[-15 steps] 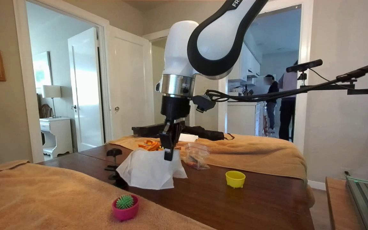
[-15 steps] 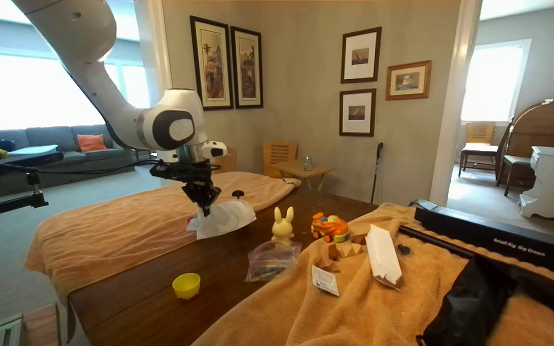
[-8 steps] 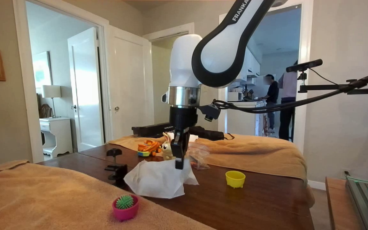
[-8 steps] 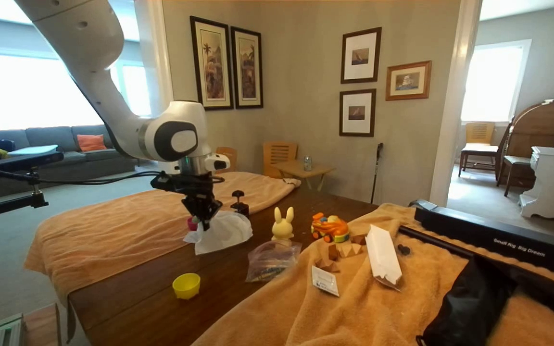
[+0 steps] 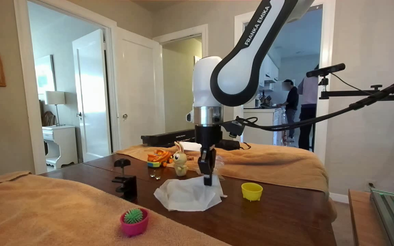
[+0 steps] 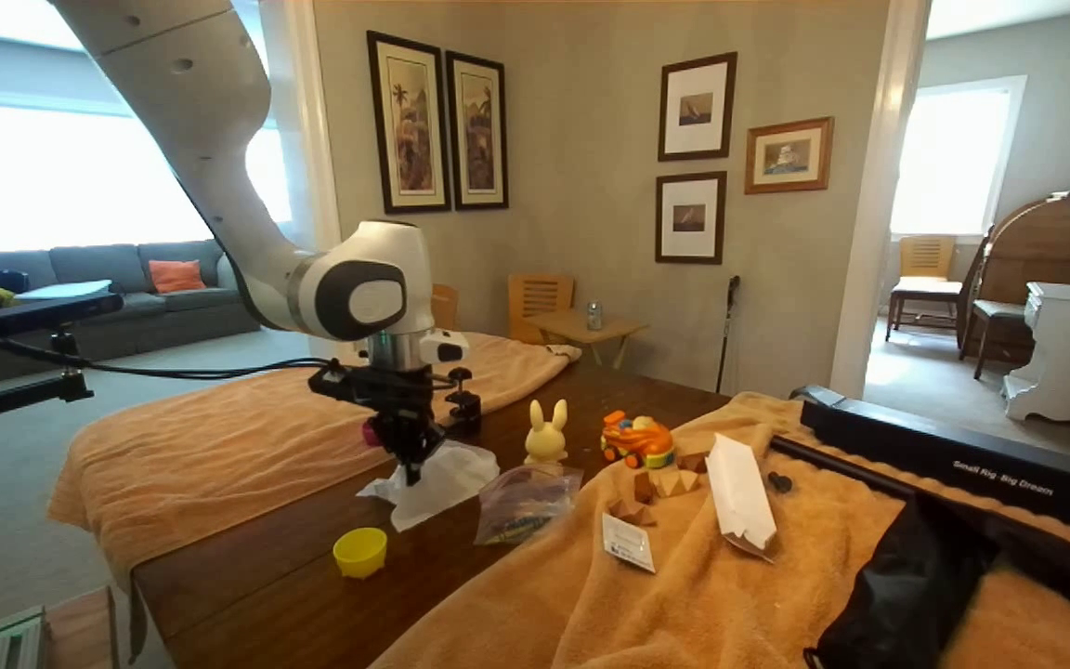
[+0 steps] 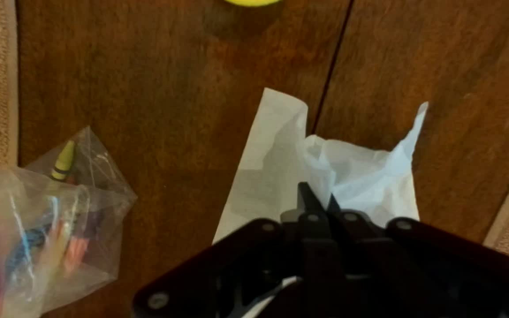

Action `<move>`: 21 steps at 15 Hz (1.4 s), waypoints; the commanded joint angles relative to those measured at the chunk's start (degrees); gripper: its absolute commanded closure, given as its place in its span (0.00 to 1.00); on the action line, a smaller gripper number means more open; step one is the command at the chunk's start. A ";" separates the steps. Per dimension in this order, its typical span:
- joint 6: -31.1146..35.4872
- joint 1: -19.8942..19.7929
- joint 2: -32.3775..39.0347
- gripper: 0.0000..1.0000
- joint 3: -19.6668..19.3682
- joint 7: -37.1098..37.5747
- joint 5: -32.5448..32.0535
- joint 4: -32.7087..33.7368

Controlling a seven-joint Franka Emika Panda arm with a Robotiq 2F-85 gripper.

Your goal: Use the napkin to wipe the table.

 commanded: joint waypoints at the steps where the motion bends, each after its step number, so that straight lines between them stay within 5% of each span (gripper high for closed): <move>1: -1.12 -1.26 -0.72 1.00 -1.47 -0.96 0.03 -0.92; 11: -1.85 -1.50 -2.52 1.00 -4.37 1.11 -1.71 0.26; 21: -1.07 1.91 -8.55 1.00 1.50 -1.65 1.53 3.02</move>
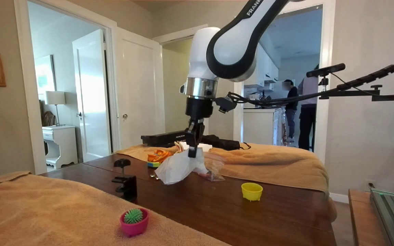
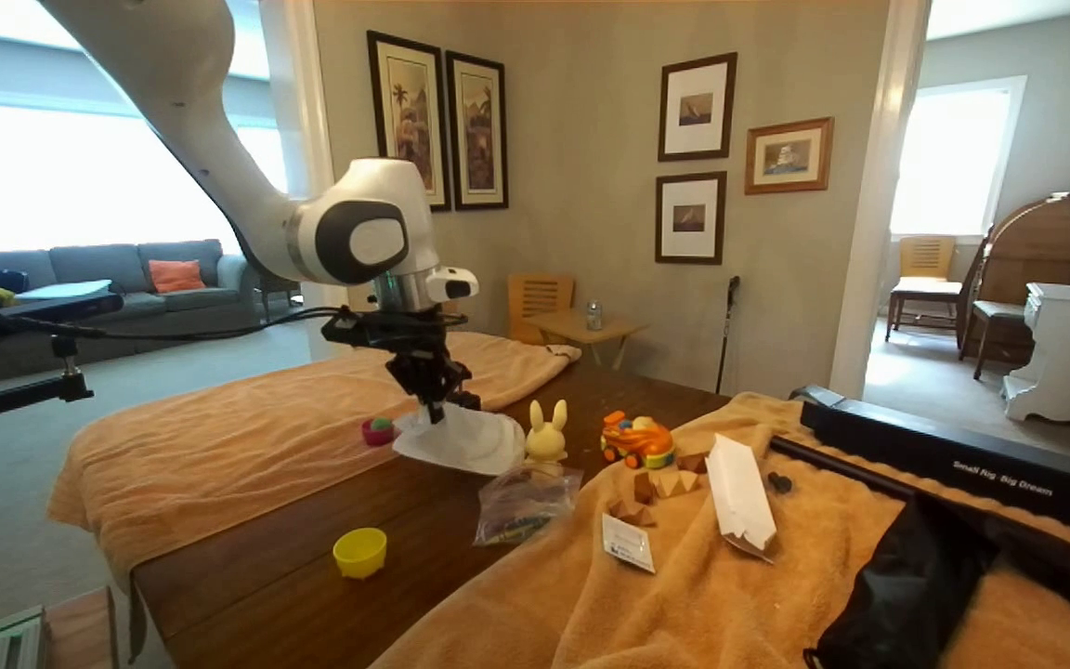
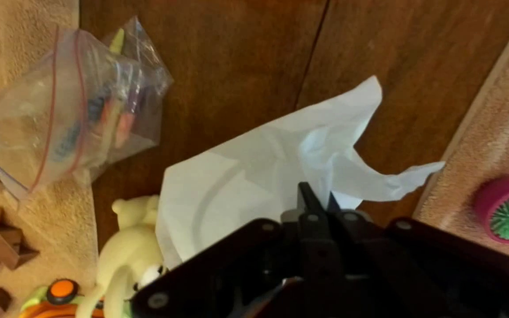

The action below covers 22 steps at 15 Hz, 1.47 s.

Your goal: Use the napkin to wipe the table.

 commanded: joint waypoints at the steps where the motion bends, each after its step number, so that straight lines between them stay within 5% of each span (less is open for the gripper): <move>1: -0.58 1.71 -1.58 1.00 2.24 -1.86 1.81 0.83; 7: -0.56 2.84 -0.21 1.00 3.62 -3.03 0.29 0.04; 22: -0.97 0.30 7.66 1.00 -1.44 -1.86 -2.29 -1.02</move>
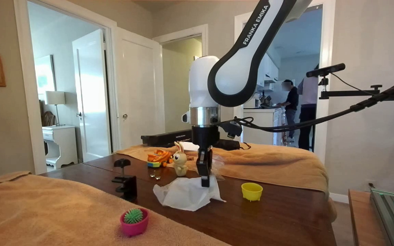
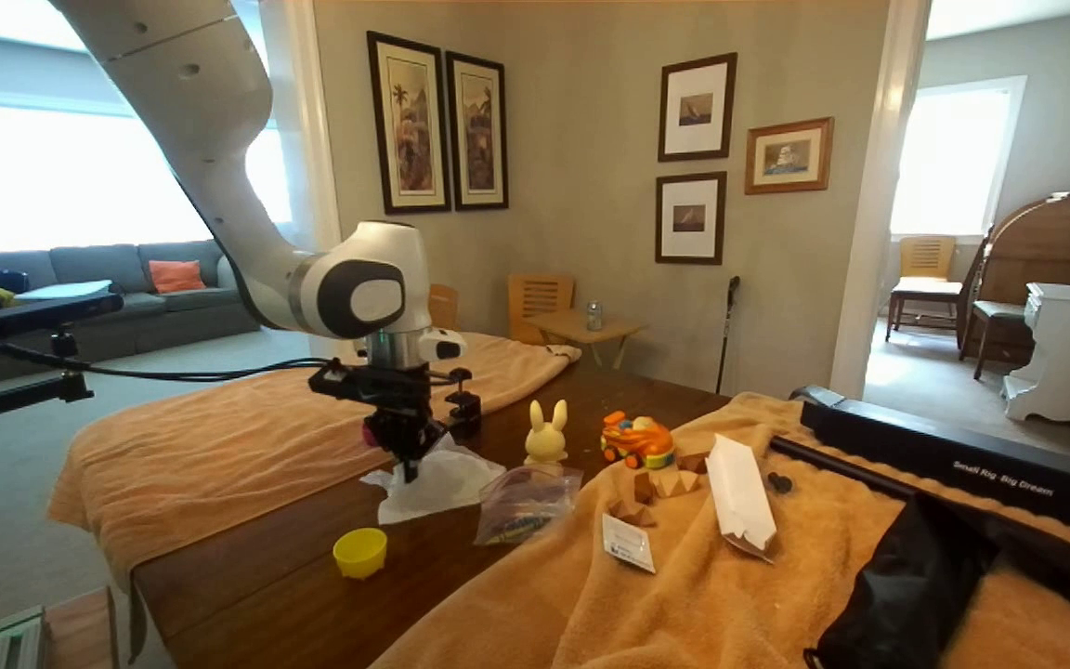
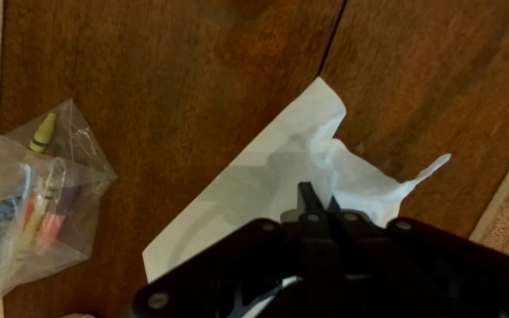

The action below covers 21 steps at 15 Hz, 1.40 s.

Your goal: Use the napkin to wipe the table.

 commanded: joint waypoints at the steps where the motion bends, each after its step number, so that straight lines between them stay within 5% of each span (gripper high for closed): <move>1: -0.91 -0.92 -0.44 1.00 -1.72 0.73 -1.94 0.15; 10: -1.64 -2.05 -3.04 1.00 -4.96 1.91 -3.09 0.53; 21: -0.81 0.53 -8.89 1.00 1.99 -2.24 2.67 2.95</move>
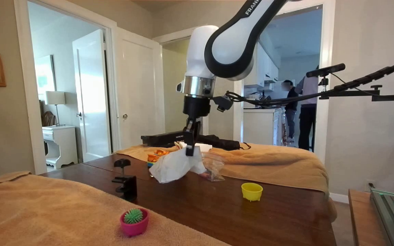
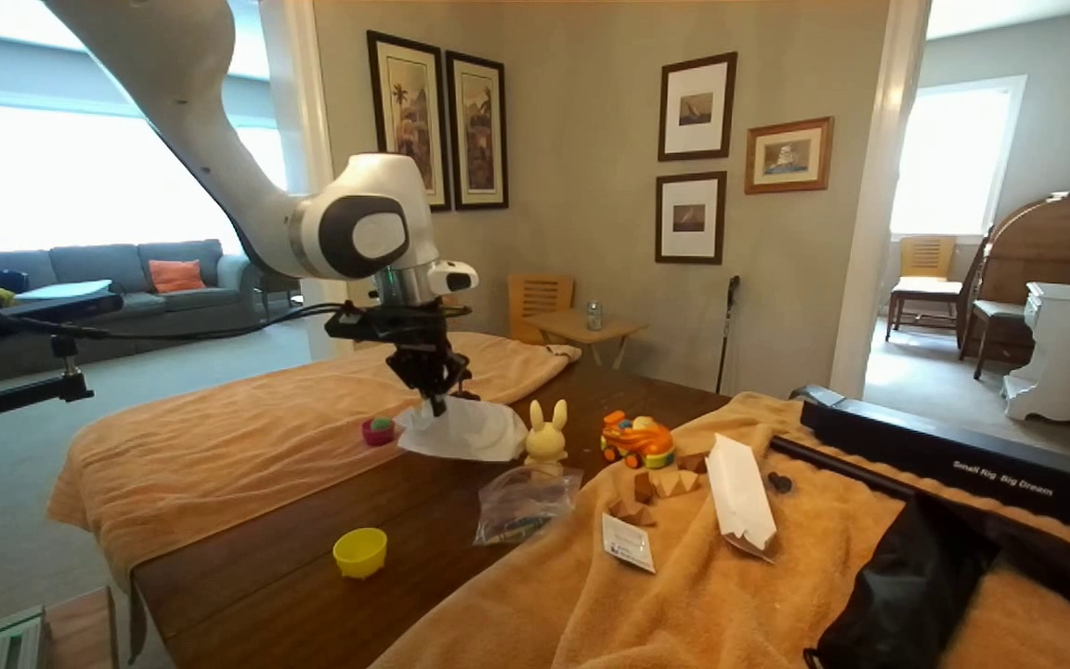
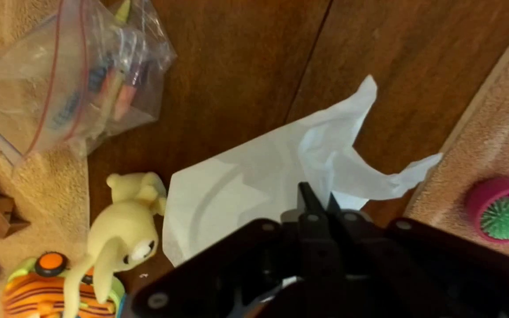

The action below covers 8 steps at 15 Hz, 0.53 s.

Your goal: Use the napkin to wipe the table.

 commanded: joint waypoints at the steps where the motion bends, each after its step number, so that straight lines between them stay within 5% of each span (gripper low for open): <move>1: -0.73 1.20 -1.45 1.00 2.79 -2.92 4.05 0.54; 8: -1.36 2.46 0.49 1.00 5.73 -5.95 7.22 -0.63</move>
